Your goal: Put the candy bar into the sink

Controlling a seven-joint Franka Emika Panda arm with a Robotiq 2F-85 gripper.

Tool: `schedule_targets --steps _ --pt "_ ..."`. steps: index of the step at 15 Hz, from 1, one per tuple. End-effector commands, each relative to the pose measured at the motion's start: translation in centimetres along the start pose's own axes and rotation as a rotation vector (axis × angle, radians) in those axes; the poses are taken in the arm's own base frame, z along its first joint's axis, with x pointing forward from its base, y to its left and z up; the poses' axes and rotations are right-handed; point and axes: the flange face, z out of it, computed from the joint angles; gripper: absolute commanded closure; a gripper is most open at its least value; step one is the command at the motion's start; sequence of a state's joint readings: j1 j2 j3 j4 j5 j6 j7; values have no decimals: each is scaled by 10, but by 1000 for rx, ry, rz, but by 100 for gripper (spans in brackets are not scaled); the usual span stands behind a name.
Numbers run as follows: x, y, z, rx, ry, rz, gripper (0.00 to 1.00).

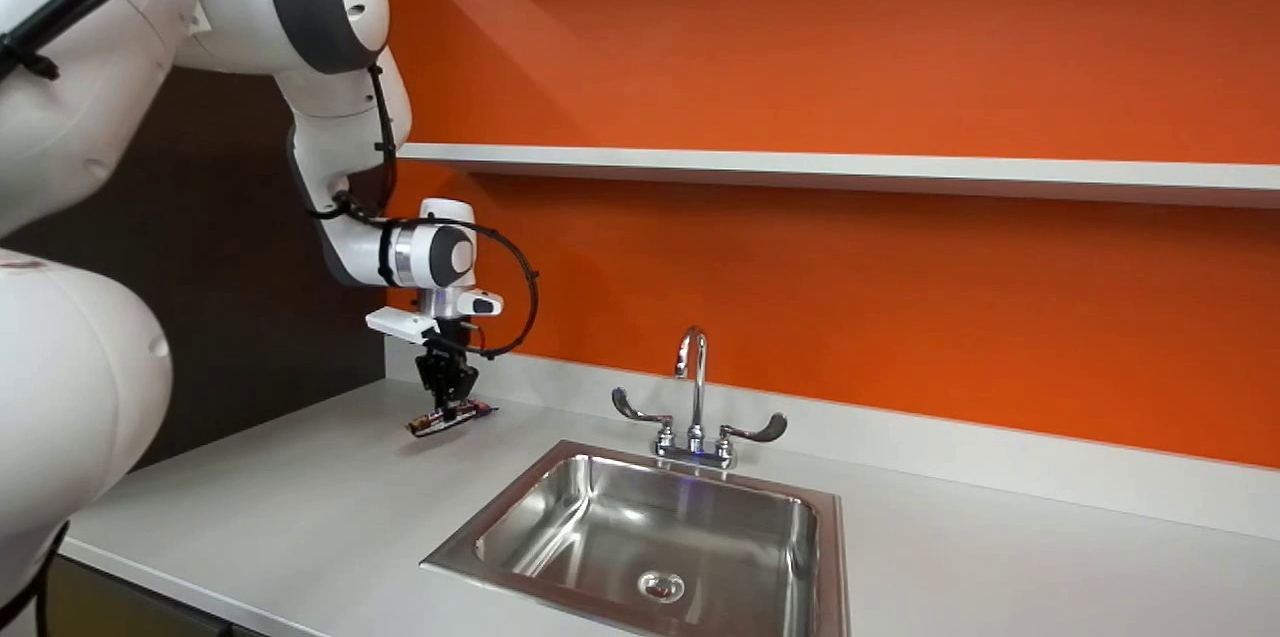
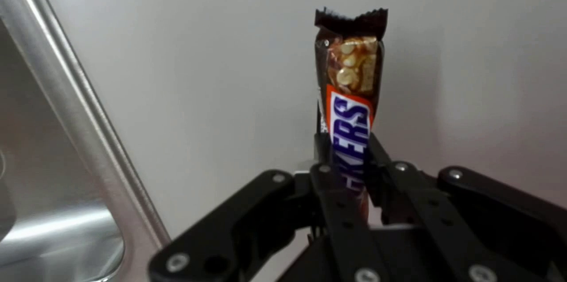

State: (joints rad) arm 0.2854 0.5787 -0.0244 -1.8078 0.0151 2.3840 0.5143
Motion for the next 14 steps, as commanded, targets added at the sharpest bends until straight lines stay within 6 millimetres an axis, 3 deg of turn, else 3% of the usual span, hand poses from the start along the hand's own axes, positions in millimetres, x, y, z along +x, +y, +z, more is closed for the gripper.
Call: schedule_targets --steps 1,6,14 --pt "0 28 -24 1 -6 36 95" --pt "13 98 -25 -5 -13 130 95" --pt "33 254 -2 -32 -53 335 95"
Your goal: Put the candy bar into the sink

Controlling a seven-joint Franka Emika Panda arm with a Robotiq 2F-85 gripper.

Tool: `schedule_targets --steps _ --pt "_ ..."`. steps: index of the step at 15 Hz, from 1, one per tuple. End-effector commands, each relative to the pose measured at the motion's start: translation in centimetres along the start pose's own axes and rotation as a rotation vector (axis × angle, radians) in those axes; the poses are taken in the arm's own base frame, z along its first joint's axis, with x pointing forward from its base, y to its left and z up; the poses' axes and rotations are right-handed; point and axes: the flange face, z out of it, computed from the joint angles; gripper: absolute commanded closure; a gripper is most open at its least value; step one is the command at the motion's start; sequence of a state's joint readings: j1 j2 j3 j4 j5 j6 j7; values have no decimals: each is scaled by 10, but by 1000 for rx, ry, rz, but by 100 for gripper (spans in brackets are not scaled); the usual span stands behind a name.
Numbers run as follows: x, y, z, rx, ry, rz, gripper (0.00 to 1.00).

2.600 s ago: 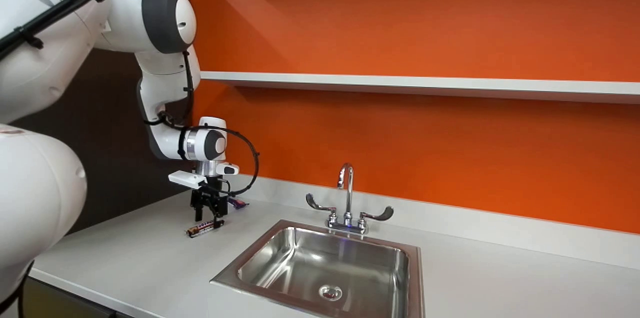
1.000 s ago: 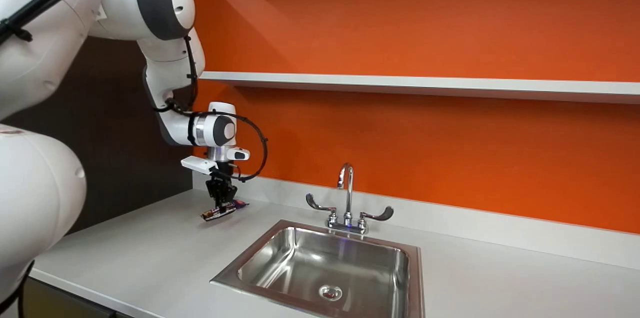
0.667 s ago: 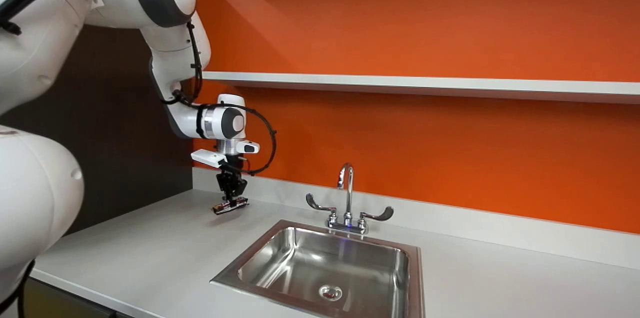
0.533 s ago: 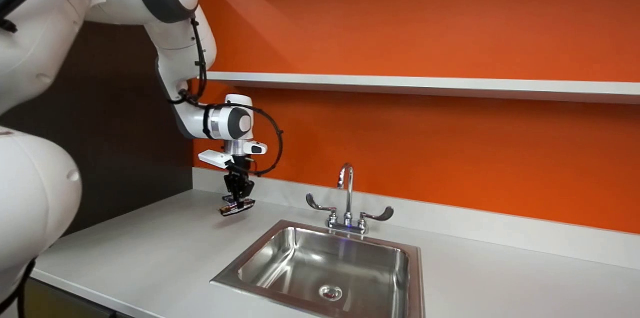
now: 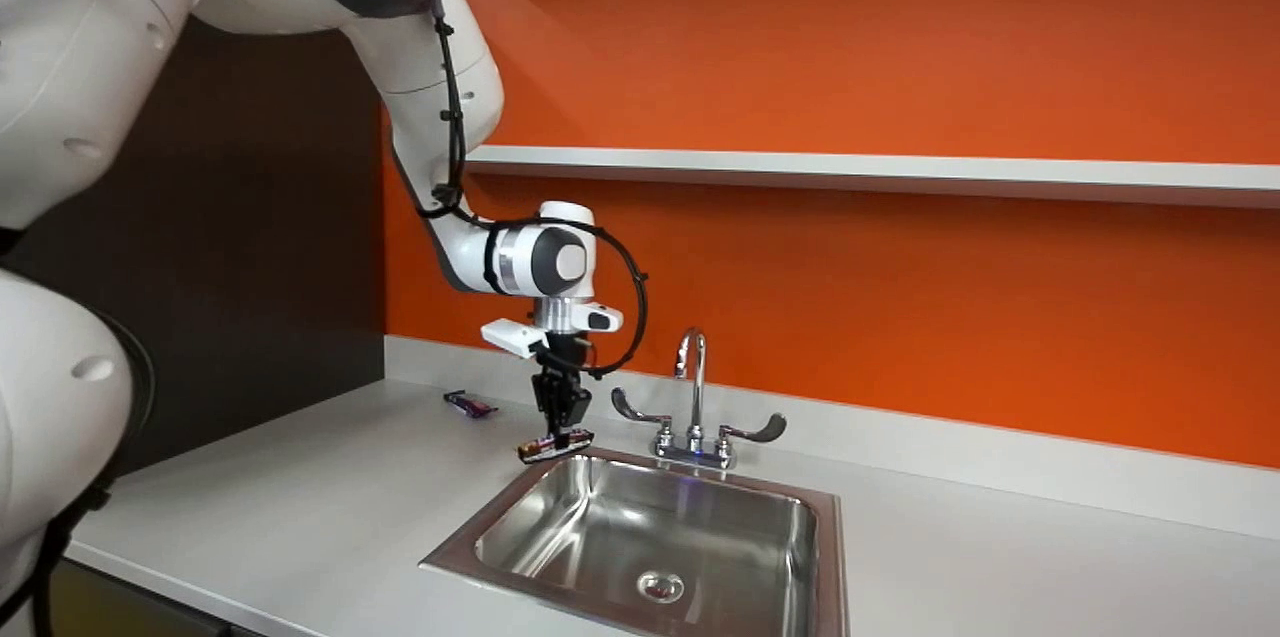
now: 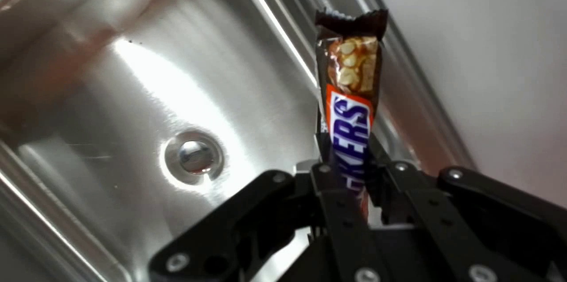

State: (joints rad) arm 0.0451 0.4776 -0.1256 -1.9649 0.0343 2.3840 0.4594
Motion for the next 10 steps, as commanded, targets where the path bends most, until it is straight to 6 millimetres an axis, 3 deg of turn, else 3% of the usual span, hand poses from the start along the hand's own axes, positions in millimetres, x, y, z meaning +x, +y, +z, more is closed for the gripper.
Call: schedule_targets --steps 1,5,10 --pt "16 52 7 13 -22 62 95" --pt "30 86 33 8 -48 118 95" --pt "30 95 73 6 -88 152 95"
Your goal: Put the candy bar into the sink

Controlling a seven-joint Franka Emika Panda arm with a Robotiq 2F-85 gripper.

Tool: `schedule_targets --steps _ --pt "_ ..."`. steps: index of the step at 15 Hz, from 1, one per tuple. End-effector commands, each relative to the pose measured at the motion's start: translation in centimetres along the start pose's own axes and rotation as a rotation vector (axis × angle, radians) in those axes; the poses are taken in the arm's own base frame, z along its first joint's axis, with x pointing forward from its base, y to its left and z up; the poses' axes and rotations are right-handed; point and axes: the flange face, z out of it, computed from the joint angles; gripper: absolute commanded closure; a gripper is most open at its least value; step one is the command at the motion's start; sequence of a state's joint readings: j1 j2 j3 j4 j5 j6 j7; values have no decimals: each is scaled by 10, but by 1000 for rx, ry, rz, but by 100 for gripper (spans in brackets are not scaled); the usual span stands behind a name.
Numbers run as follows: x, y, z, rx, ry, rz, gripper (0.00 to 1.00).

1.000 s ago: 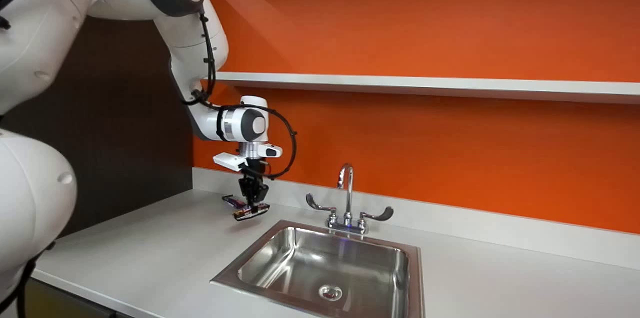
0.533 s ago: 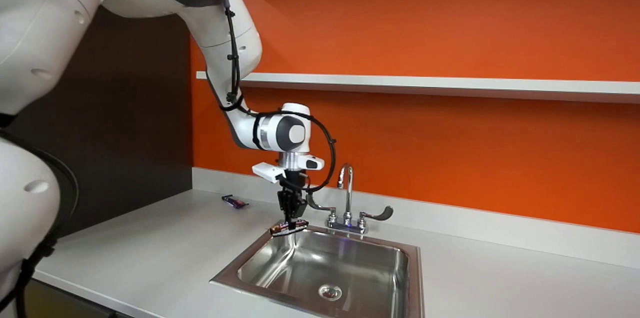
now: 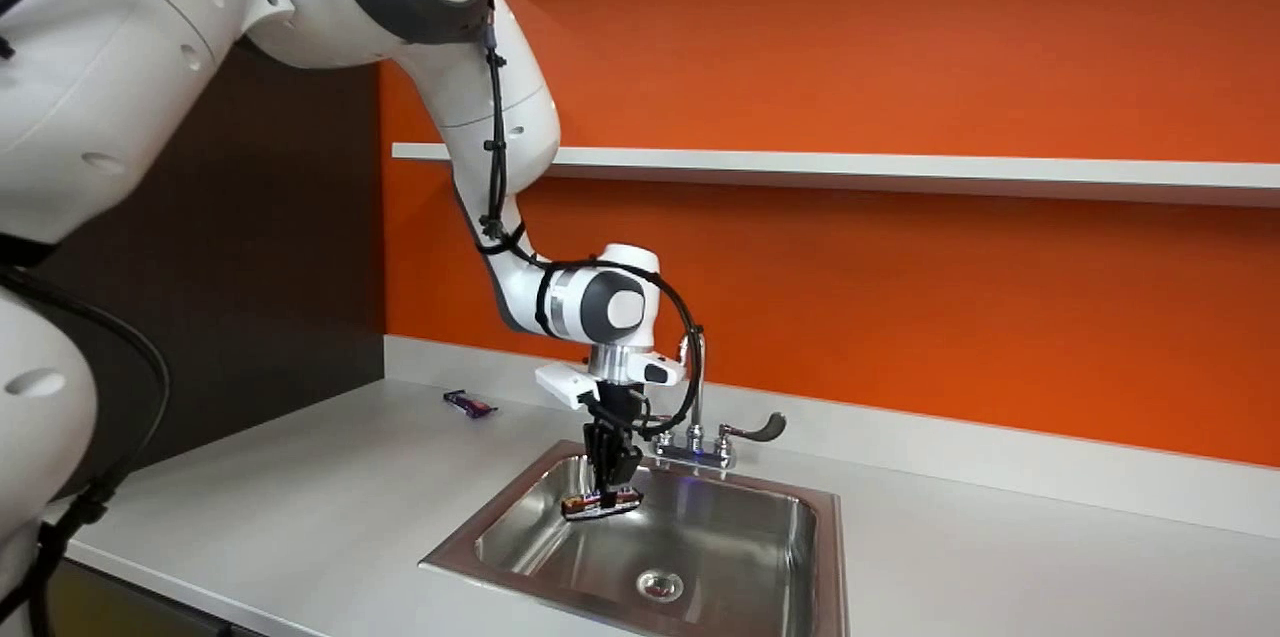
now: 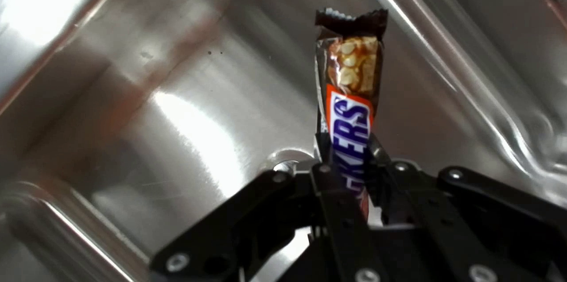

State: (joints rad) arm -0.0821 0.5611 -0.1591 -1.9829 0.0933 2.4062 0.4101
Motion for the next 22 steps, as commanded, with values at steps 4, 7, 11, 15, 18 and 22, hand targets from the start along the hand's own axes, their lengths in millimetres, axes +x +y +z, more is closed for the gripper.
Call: schedule_targets --steps 4,7,11,15,18,22 --pt "5 0 44 18 -23 18 95" --pt "4 -1 62 14 -31 24 95" --pt "1 -3 80 5 -39 27 95" --pt "-1 -3 91 -2 -43 27 95" --pt "-2 -3 94 -6 -44 25 86" --pt "-3 -1 84 1 -35 29 45"
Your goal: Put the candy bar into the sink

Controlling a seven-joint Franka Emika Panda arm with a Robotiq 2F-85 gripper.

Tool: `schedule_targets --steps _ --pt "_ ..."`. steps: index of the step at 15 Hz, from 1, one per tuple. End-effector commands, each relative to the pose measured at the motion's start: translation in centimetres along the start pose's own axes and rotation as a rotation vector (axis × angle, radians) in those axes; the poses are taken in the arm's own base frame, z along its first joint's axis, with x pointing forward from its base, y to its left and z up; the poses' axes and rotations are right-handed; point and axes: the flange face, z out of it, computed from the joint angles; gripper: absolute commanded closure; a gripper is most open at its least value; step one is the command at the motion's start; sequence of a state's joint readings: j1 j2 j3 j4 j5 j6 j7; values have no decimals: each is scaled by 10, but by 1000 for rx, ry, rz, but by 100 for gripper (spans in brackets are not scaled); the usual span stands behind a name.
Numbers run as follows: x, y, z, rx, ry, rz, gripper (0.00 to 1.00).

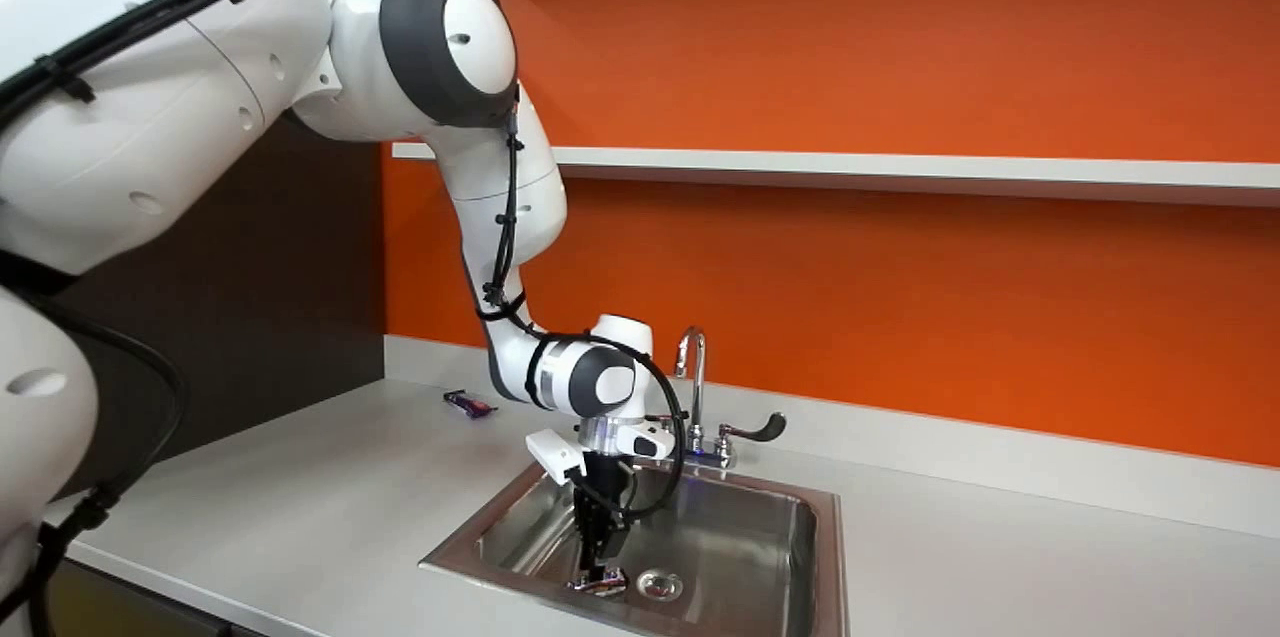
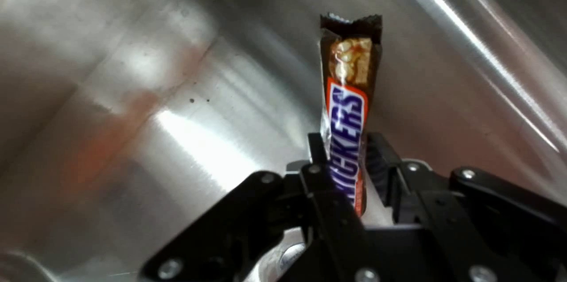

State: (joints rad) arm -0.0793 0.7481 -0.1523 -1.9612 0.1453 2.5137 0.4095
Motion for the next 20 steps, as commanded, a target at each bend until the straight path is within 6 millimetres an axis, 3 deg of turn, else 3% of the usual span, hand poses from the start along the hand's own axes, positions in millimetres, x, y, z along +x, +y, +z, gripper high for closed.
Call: schedule_targets --steps 1,6,10,20 --pt "1 0 -17 33 18 -3 37" --pt "-8 5 -67 70 58 -45 1" --pt "-34 6 -107 89 52 -181 0" --pt "-167 26 -167 19 -65 -558 0"
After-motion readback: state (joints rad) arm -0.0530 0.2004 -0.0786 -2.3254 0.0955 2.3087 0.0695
